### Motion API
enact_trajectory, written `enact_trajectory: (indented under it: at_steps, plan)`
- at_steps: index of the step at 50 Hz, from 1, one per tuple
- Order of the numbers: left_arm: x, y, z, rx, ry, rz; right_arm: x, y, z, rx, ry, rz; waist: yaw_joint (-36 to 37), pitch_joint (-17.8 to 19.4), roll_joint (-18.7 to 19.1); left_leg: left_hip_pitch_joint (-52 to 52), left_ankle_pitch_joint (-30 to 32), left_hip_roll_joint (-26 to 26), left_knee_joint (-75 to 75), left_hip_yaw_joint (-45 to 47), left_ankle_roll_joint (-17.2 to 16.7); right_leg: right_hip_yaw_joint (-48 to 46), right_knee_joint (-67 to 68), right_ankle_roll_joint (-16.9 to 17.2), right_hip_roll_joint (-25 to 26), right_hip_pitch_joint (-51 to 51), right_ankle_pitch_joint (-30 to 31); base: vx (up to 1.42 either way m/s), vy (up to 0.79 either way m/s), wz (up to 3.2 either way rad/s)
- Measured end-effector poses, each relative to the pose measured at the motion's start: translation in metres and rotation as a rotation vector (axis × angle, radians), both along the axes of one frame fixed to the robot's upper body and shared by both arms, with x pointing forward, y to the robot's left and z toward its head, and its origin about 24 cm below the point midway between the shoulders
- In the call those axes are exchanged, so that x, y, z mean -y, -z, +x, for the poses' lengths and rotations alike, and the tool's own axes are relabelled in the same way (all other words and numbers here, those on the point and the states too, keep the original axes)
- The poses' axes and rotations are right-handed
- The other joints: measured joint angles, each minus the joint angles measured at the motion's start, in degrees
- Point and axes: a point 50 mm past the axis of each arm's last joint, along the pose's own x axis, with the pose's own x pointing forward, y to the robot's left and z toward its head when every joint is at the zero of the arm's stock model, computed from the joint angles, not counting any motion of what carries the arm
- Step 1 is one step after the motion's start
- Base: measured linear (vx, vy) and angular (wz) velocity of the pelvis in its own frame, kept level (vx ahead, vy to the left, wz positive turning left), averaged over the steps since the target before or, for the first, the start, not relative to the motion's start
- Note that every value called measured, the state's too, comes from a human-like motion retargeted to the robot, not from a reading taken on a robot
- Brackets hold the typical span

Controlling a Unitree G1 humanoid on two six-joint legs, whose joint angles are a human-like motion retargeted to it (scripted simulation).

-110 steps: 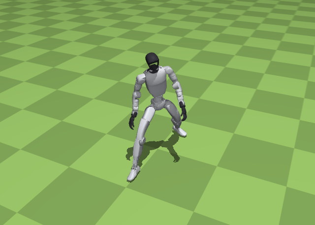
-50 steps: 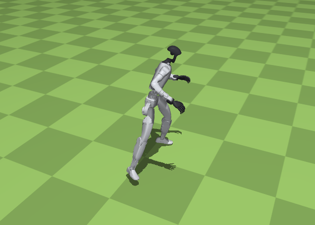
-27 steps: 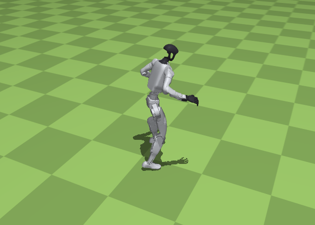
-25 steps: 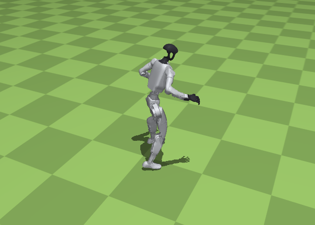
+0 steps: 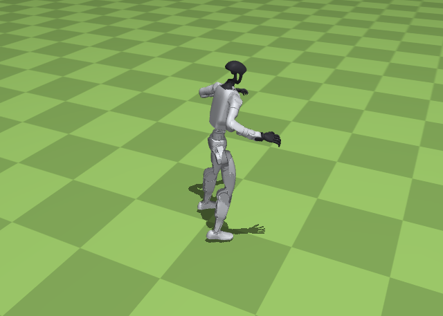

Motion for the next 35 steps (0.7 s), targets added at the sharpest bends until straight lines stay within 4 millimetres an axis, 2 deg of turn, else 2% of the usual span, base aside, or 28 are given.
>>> enact_trajectory:
  at_steps: [3, 6, 10, 15, 21, 27, 35]
  plan:
    - [-0.006, -0.021, 0.003, 0.014, -0.013, 0.185, 0.016, -0.017, -0.006, -0.068, -0.022, -0.207, -2.24, 0.35, 1.42, 2.48, 0.38, 1.0, -2.41, 4.42, -0.8, -3.19, 0.6, -0.1, -0.69, -0.39, -0.67, -0.11, 0.16, -1.31]
    - [-0.011, -0.04, 0.003, 0.029, -0.032, 0.332, 0.031, -0.042, -0.013, -0.109, -0.029, -0.403, -3.92, -0.31, 2.71, 4.22, 0.4, 1.65, -3.78, 8.05, -1.32, -10.99, 3.14, 0.26, -3.55, -0.09, -0.45, -0.07, 0.12, -1.1]
    - [-0.011, -0.059, 0.005, 0.061, -0.031, 0.507, 0.039, -0.081, -0.019, -0.089, -0.041, -0.562, -5.07, -1.08, 2.88, 7.36, 0.53, 0.95, -5.67, 11.76, -2.37, -16.48, 4.92, 3.24, -7.37, 2.35, 2.51, -0.01, 0.03, -0.81]
    - [-0.002, -0.074, 0.003, 0.1, 0.031, 0.486, 0.03, -0.124, -0.021, -0.016, -0.085, -0.702, -4.75, -2.86, 1.86, 9.87, 0.54, 0.77, -5.5, 15.62, -2.87, -12.8, -0.71, 3.63, -5.89, 5.47, 3.29, 0.02, -0.12, -0.71]
    - [0.01, -0.081, -0.003, 0.127, 0.105, 0.369, 0.007, -0.162, -0.02, 0.082, -0.155, -0.802, -4.92, -3.67, 1.14, 12.13, 0.43, 0.15, -4.32, 18.4, -2.33, -10.63, -6.65, 3.27, -5.43, 9.31, 2.63, 0.02, -0.08, -0.4]
    - [0.017, -0.083, -0.008, 0.125, 0.133, 0.337, -0.007, -0.184, -0.021, 0.146, -0.189, -0.87, -6.33, -4.87, 1.73, 12.35, 0.52, 0.63, -4.35, 18.65, -1.93, -10.31, -6.79, 3.07, -4.97, 9.5, 1.91, 0.0, -0.06, -0.02]
    - [0.021, -0.085, -0.012, 0.117, 0.143, 0.362, -0.011, -0.19, -0.023, 0.16, -0.191, -0.9, -6.57, -5.15, 2.49, 12.51, 1.14, 1.36, -5.29, 18.42, -2.04, -10.67, -6.57, 2.8, -4.12, 9.38, 1.82, 0.0, -0.01, 0.01]
